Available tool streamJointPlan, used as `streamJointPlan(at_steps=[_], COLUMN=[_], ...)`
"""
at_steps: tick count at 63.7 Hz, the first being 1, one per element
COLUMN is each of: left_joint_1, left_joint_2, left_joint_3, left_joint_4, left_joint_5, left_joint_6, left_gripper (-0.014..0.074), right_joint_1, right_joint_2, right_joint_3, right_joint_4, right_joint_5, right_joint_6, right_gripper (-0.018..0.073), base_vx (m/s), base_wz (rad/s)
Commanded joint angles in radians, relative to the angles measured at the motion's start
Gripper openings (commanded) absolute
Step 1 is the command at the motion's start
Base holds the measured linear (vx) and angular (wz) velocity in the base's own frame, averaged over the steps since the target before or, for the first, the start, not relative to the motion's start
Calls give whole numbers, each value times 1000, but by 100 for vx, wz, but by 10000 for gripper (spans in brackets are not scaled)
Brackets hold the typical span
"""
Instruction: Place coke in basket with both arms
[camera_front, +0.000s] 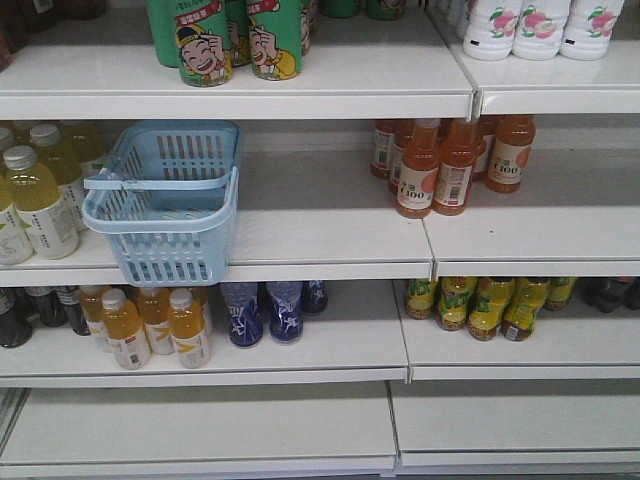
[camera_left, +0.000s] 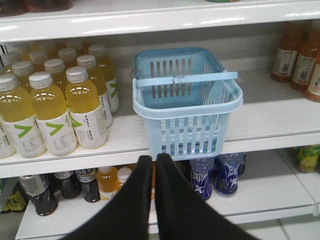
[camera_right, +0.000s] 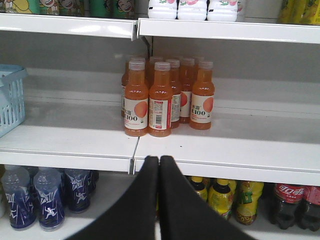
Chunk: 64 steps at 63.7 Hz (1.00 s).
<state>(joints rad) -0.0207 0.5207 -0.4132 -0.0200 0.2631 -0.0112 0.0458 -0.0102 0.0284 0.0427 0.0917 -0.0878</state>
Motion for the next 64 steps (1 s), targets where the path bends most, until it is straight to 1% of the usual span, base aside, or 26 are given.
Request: streamJointPlan(at_steps=[1,9,23,29,31,34,38,42,43,47,48,50,53,55,61,64], left_joint_1=[-5,-5,-5,-5,-5,-5,-5,-5,-5,-5,-5,-5,-5,-5,-11,-18], left_joint_2=[21,21,21,21,21,22,32,55,66,110,127,151,195,234,355,420], left_joint_3=[-34,-34,-34,-34,-34,-34,-34,-34,-34,-34,-34,-35,-42,-53,-124,-165], left_joint_4=[-8,-8,-8,-10,-19,-54,-149,-296,-344,-468,-514,-576,-698,-763,-897,-932], left_joint_5=[-53,-57,-71,-79,-82,-94,-137,-193,-213,-263,-278,-298,-309,-309,-288,-271], left_joint_6=[-5,-5,-5,-9,-10,-10,-10,-10,-10,-10,-10,-10,-10,-10,-9,-9], left_gripper=[73,166,407,493,512,526,527,524,524,524,524,524,524,524,524,524], right_joint_1=[-3,-3,-3,-3,-3,-3,-3,-3,-3,-3,-3,-3,-3,-3,-3,-3], right_joint_2=[-18,-18,-18,-18,-18,-18,-18,-18,-18,-18,-18,-18,-18,-18,-18,-18], right_joint_3=[11,11,11,11,11,11,11,11,11,11,11,11,11,11,11,11], right_joint_4=[-4,-4,-4,-4,-4,-4,-4,-4,-4,-4,-4,-4,-4,-4,-4,-4], right_joint_5=[-77,-77,-77,-77,-77,-77,-77,-77,-77,-77,-77,-77,-77,-77,-77,-77], right_joint_6=[-7,-7,-7,-7,-7,-7,-7,-7,-7,-7,-7,-7,-7,-7,-7,-7], right_gripper=[-10,-10,-10,-10,-10,-10,-10,-10,-10,-10,-10,-10,-10,-10,-10,-10], base_vx=[0,0,0,0,0,0,0,0,0,0,0,0,0,0,0,0], base_wz=[0,0,0,0,0,0,0,0,0,0,0,0,0,0,0,0])
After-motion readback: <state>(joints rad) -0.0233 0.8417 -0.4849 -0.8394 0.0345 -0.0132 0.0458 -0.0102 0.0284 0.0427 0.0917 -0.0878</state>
